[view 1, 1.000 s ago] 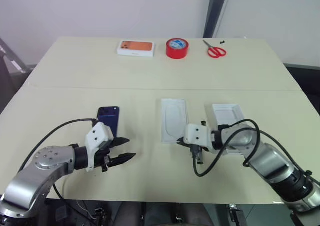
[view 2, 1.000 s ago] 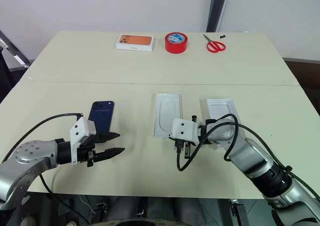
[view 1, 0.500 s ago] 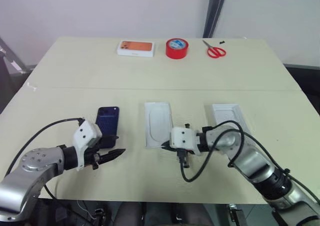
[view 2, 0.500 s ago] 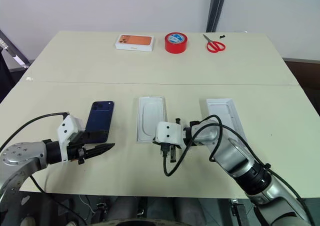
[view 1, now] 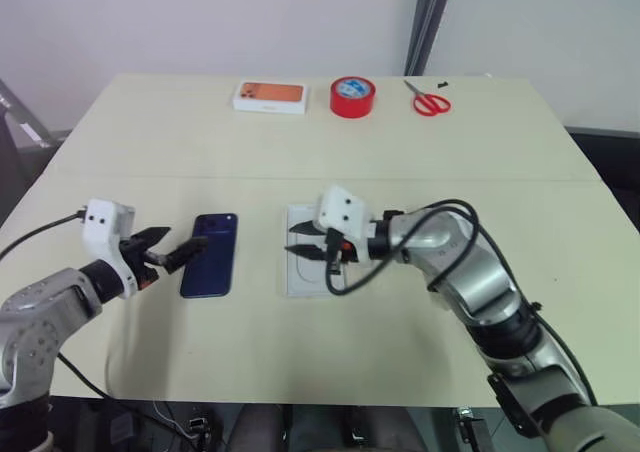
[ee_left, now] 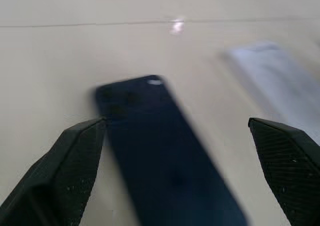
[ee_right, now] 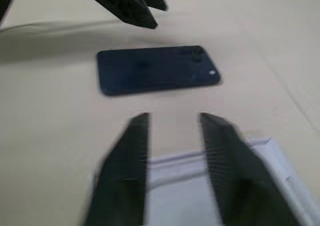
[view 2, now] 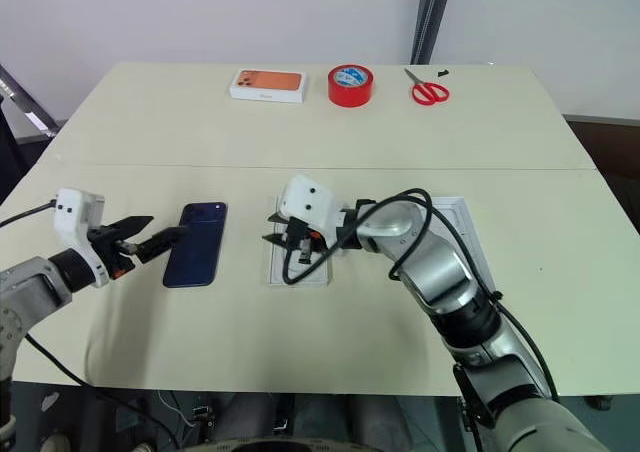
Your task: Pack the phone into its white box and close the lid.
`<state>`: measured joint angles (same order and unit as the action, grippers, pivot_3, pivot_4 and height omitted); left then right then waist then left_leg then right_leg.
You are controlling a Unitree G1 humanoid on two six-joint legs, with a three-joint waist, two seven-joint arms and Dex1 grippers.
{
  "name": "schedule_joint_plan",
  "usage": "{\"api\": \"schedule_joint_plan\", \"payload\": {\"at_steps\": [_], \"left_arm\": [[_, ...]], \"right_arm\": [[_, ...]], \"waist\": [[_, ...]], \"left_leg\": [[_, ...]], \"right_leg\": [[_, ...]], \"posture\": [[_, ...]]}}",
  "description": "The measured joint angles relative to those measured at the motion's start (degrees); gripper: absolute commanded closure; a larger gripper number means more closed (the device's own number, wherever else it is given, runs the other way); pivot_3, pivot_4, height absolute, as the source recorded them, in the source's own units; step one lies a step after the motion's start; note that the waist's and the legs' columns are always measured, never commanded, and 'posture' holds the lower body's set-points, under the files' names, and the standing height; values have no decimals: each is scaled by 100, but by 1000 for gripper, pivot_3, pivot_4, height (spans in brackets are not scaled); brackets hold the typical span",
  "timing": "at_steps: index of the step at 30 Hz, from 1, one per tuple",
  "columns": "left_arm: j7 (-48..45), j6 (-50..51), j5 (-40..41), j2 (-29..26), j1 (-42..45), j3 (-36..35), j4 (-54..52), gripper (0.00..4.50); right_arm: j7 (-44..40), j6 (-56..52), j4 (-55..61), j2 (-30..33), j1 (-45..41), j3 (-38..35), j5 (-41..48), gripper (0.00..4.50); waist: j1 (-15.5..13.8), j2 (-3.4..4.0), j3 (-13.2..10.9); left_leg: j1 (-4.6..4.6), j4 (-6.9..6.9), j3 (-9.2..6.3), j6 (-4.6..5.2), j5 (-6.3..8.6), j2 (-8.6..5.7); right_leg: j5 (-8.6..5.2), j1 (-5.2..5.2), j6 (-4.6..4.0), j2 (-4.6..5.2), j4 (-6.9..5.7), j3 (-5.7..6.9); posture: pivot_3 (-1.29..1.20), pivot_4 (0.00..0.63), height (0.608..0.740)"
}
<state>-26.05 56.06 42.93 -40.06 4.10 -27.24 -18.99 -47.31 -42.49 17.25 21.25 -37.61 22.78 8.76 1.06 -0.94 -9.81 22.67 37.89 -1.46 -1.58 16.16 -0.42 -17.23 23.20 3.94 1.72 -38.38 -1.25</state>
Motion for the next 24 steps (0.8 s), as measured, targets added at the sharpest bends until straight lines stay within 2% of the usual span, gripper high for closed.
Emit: {"api": "schedule_joint_plan", "payload": {"at_steps": [1, 6, 10, 14, 24], "left_arm": [[219, 251, 3, 4, 157, -12, 165, 0], [973, 1545, 226, 254, 1057, -132, 819, 0], [1155, 2299, 254, 324, 1479, -9, 1115, 0], [1154, 2636, 255, 487, 1707, 89, 1107, 0], [1275, 3231, 269, 1495, 1814, 38, 406, 0]], "right_arm": [[110, -20, -193, -96, -108, 112, -102, 4462], [641, 44, -873, -645, -376, 724, -687, 4462], [873, 222, -1229, -900, -522, 1174, -1112, 4462], [923, 430, -1528, -924, -568, 1451, -1455, 4462], [716, 601, -1695, -1053, -609, 1770, -1872, 4462]], "waist": [[-1, 0, 0], [-3, -6, 4], [16, -8, 5], [6, -7, 6], [-43, -4, 17]], "left_leg": [[1, 1, 0, 0, 0, 0], [20, 9, 0, -2, -1, -3], [32, 13, 0, -12, -7, -5], [29, 14, 0, -16, -9, -6], [26, 15, -2, -16, -9, -14]], "right_leg": [[0, 1, 0, 0, -1, 1], [1, 22, 1, -1, -12, 1], [1, 41, 1, -1, -28, 0], [1, 41, 1, 0, -35, -1], [0, 31, 1, 7, -31, 1]], "posture": [[0, 150, 740], [0, 150, 740], [0, 150, 740], [0, 150, 740], [0, 150, 740]]}}
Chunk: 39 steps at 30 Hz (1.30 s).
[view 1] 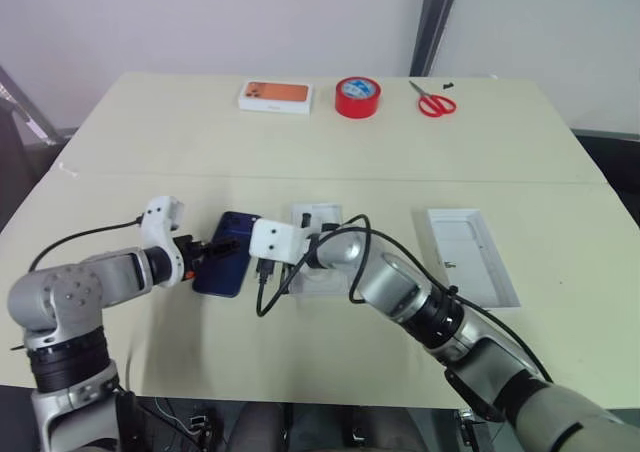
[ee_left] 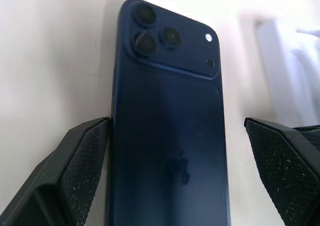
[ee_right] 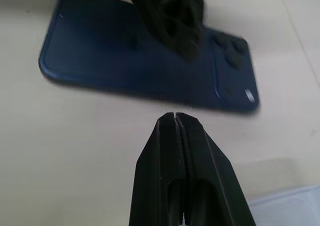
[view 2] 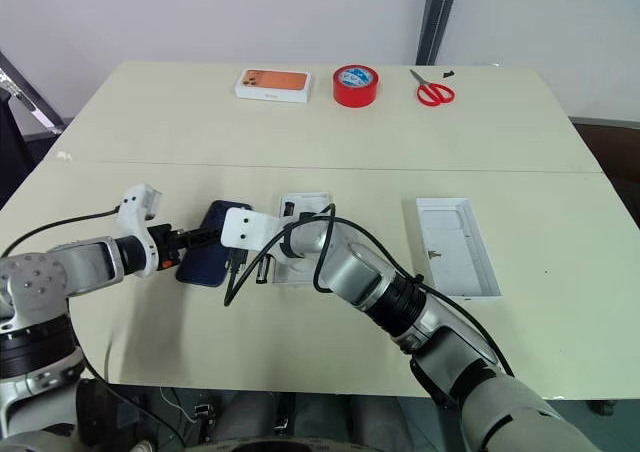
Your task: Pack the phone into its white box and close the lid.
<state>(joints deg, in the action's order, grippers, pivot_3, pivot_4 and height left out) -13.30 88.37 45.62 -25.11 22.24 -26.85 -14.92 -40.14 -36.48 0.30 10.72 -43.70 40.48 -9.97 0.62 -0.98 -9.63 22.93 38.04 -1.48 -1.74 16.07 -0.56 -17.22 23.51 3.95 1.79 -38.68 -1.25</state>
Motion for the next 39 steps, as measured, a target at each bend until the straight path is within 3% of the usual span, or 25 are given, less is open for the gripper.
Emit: {"api": "schedule_joint_plan", "payload": {"at_steps": [6, 22, 32, 39], "left_arm": [[1, 107, 147, 359, -32, -108, -112, 0], [-8, 107, 517, 285, -346, 32, -373, 0], [-28, 107, 628, 238, -440, 23, -398, 0], [-89, 111, 812, 76, -515, 47, -385, 0]], "right_arm": [[-168, -113, -299, -62, -182, 169, -231, 4462], [-476, 139, -670, -167, -466, 298, -672, 4462], [-1239, 281, 97, 750, -459, 338, -880, 4462], [-1333, 586, 76, 727, -452, 487, -1179, 4462]], "waist": [[11, 1, 2], [15, 5, 13], [33, 6, 15], [44, 6, 15]], "left_leg": [[-7, 0, -1, -1, 0, 0], [-32, -9, -1, -1, 1, 0], [-35, -13, -2, -1, 1, 1], [-38, -15, -2, -1, 1, 2]], "right_leg": [[0, -5, 0, -1, 0, 0], [0, -32, 0, 0, 15, -1], [0, -34, 0, -1, 20, 0], [-1, -35, -1, -1, 21, -1]], "posture": [[0, 150, 740], [0, 150, 740], [0, 150, 740], [0, 150, 740]]}}
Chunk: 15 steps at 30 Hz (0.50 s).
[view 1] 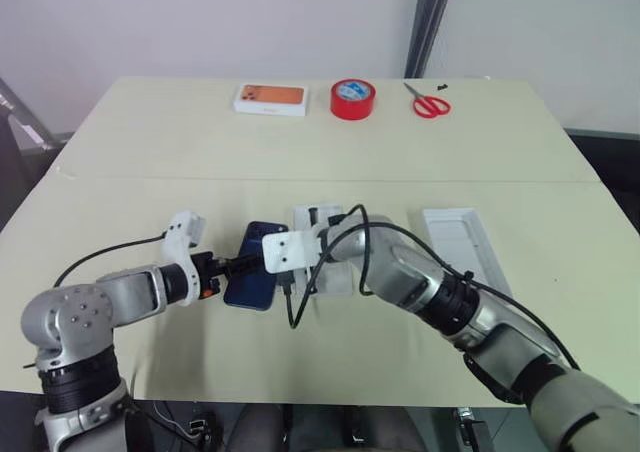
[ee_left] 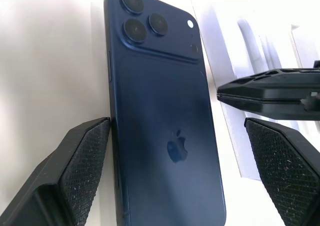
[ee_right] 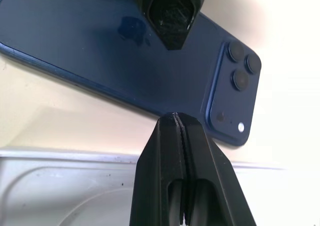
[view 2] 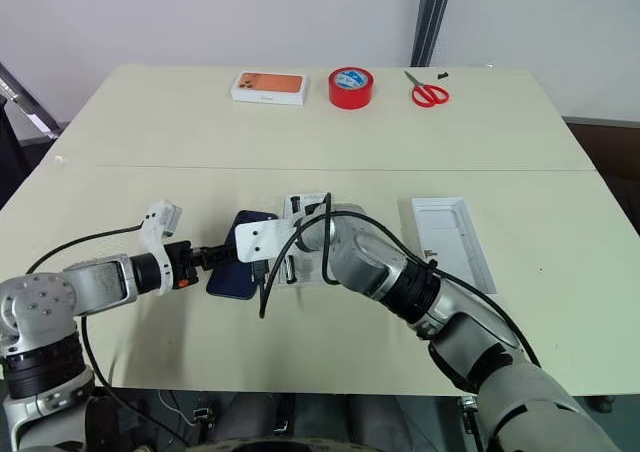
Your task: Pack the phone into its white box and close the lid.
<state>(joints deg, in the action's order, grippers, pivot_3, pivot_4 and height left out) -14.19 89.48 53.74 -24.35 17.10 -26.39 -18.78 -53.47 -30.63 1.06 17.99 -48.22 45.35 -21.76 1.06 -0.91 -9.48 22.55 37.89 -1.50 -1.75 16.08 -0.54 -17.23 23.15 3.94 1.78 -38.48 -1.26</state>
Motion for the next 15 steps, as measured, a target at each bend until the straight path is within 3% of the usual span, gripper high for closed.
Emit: {"api": "schedule_joint_plan", "payload": {"at_steps": [15], "left_arm": [[3, 2, 206, -98, -207, -43, -134, 0]], "right_arm": [[-503, 1277, -140, 227, -241, 296, -737, 4462]], "waist": [[1, 0, 0]], "left_leg": [[-2, -5, -1, 0, 0, 0]], "right_leg": [[0, -6, 0, 1, 13, 0]], "posture": [[0, 150, 740]]}}
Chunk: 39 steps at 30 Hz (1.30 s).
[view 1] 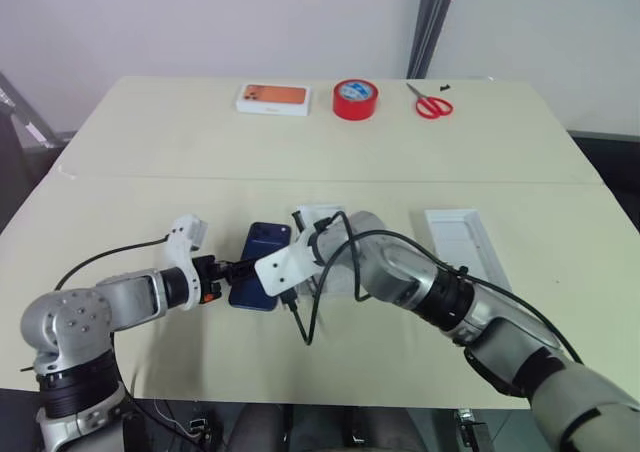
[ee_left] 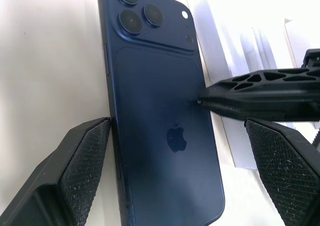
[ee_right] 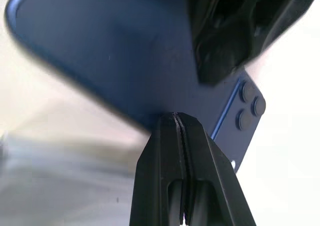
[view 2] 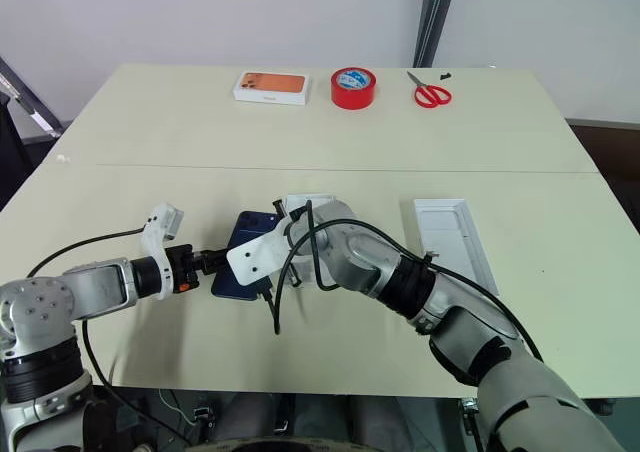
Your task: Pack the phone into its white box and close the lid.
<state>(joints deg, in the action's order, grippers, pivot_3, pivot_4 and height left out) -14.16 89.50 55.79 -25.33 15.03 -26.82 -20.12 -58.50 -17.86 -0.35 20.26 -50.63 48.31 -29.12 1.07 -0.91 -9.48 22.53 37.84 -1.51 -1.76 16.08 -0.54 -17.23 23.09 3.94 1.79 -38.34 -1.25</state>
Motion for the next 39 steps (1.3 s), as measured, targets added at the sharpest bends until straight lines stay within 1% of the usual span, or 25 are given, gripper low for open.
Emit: {"api": "schedule_joint_plan", "payload": {"at_steps": [5, 9, 13, 17, 22, 26, 35, 39], "left_arm": [[-233, 4, 28, -326, -137, -4, -59, 0], [-404, 11, 54, -591, -177, 12, -58, 0], [-443, 10, 45, -626, -176, 23, -45, 0], [-441, 8, 26, -624, -158, 33, -22, 0], [-371, 20, -33, -514, -62, 67, 15, 0], [-227, 75, -74, -259, 32, 75, 14, 0], [-94, 185, -204, 4, 114, 52, -39, 0], [-29, 244, -123, 251, 174, -178, 80, 0]], "right_arm": [[-208, 229, 104, 251, 5, -57, -117, 4462], [-301, 491, 120, 315, 5, -68, -201, 4462], [-321, 789, 70, 268, 7, -64, -314, 4462], [-265, 1060, -214, 75, 8, 7, -499, 4462], [-170, 1245, -452, -127, 8, -36, -630, 4462], [-112, 1324, -589, -235, 39, -127, -669, 4462], [-95, 1377, -627, -257, 117, -223, -775, 4462], [-73, 1408, -637, -289, 211, -340, -784, 4462]], "waist": [[32, 0, 0], [30, -1, -2], [14, -1, -2], [13, -1, -2], [16, -1, -2], [15, -1, -1], [5, 5, 4], [-3, 5, 4]], "left_leg": [[-3, -11, 0, -3, -2, 2], [-2, -17, 0, -5, -3, 2], [-2, -18, 0, -5, -3, 2], [-2, -18, 0, -5, -3, 1], [-6, -18, 0, -7, -4, 1], [-9, -18, 0, -7, -5, 2], [-23, -19, -1, -8, -5, 1], [-23, -18, -2, -8, -5, 1]], "right_leg": [[0, 4, -1, -2, -1, -1], [0, 8, -1, -1, 0, -1], [0, 8, -1, 0, 1, -1], [0, 8, -1, -1, 0, -1], [0, 5, -2, -1, 0, -1], [0, 1, -2, -1, -1, -1], [0, -15, -2, -1, -1, 1], [0, -17, -2, -1, 1, 2]], "posture": [[0, 150, 740], [0, 150, 740], [0, 150, 740], [0, 150, 740], [0, 150, 740], [0, 150, 740], [0, 150, 740], [0, 150, 740]]}}
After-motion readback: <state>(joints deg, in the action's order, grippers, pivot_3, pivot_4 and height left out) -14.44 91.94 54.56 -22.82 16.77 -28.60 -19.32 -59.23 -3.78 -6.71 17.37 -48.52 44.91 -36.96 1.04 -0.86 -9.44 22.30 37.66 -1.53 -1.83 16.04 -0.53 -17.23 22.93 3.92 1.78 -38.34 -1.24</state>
